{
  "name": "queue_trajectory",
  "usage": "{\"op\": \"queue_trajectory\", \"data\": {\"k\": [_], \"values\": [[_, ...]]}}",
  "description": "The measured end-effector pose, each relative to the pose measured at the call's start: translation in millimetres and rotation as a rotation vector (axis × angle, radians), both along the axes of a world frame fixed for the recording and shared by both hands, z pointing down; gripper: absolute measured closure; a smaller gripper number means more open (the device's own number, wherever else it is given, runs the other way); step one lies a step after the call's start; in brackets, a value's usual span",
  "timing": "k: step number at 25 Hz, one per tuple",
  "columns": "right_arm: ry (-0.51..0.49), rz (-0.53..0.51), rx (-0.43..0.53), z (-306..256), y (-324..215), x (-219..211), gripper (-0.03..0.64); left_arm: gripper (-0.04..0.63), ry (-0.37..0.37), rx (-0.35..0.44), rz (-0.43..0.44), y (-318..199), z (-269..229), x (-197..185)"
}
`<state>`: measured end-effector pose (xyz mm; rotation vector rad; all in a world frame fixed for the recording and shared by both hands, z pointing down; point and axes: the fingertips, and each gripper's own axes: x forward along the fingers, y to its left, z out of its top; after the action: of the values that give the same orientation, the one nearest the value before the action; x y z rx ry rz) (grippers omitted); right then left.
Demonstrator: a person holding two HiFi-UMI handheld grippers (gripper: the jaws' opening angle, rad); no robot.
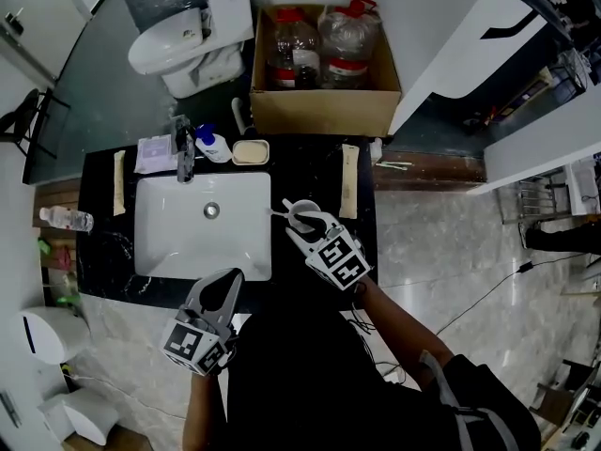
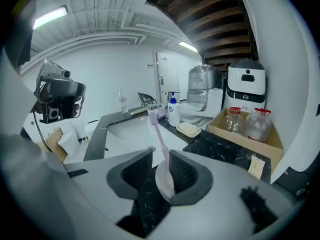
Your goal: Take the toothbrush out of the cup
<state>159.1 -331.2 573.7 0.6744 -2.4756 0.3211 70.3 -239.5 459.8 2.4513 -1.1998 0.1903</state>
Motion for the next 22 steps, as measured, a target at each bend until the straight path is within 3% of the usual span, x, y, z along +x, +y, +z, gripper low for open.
{"op": "queue_trajectory", "data": {"k": [17,22], "values": [[0.182,-0.062,0.059,15,-17,-13,0.522,0.586,0.009,-0.013,-0.028,6,5,-12],[0.184,-0.069,0.074,14,-16,-14,0.541,0.586,0.006,-0.008,-0.002,1,6,-10]]}}
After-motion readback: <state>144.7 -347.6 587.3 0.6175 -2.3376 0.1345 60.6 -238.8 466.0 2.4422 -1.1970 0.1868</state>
